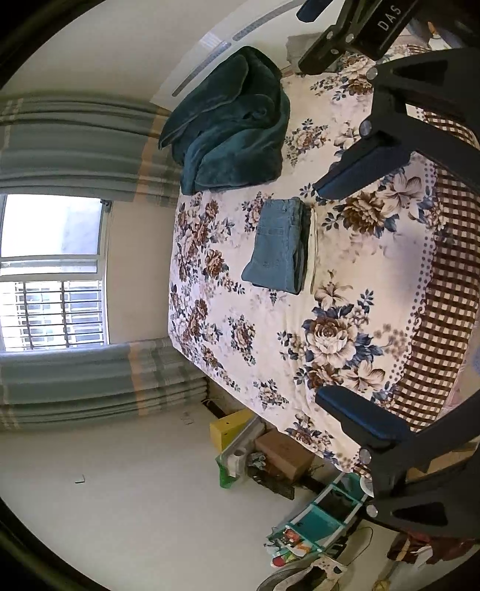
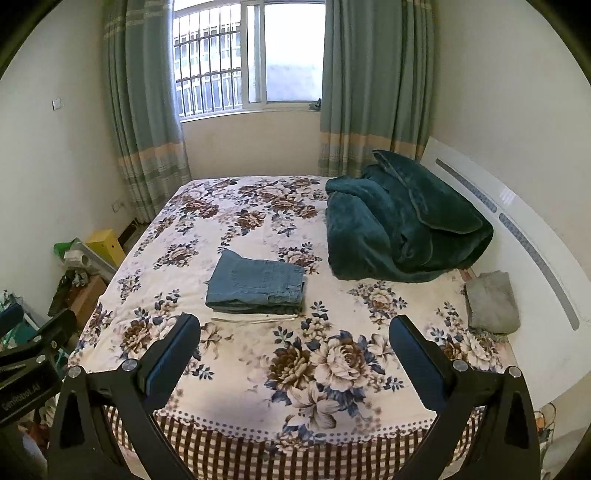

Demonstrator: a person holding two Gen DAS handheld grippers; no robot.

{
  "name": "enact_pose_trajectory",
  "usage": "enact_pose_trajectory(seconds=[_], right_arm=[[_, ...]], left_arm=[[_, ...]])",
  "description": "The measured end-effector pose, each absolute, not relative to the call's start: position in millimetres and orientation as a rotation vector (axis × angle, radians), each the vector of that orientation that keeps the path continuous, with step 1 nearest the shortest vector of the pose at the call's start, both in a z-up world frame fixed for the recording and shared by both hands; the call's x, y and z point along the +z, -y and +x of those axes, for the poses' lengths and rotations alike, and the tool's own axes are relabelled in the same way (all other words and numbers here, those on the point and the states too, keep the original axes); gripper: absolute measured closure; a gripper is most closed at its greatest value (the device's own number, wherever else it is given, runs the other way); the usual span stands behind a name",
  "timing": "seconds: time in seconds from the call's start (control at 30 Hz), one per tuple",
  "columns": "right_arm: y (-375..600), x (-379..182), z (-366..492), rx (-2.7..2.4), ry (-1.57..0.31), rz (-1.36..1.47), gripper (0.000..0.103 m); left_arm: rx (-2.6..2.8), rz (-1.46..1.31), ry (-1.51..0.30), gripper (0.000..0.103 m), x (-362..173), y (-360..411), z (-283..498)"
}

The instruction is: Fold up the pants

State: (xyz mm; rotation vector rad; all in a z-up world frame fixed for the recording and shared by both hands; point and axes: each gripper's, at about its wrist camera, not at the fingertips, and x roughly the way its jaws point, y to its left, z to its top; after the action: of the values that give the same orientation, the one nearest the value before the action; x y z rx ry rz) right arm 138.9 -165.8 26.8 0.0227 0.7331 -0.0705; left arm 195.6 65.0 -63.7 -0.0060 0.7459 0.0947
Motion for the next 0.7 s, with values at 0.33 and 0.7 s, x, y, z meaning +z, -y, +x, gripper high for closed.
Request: enact_pose_trajectory(seconds=[0.33, 0.7], right_arm=[[166.4, 33.7, 142.4, -0.069, -0.726, 0.034, 0.000], [166.3, 34.1, 140.6, -0.070, -0.726, 0.037, 0.000]], left_arm=[[0.104, 0.010, -0.729, 0.000, -57.2, -68.1, 189.6], [0.094, 0.003, -0.725, 0.000, -53.6, -68.2, 191.1]])
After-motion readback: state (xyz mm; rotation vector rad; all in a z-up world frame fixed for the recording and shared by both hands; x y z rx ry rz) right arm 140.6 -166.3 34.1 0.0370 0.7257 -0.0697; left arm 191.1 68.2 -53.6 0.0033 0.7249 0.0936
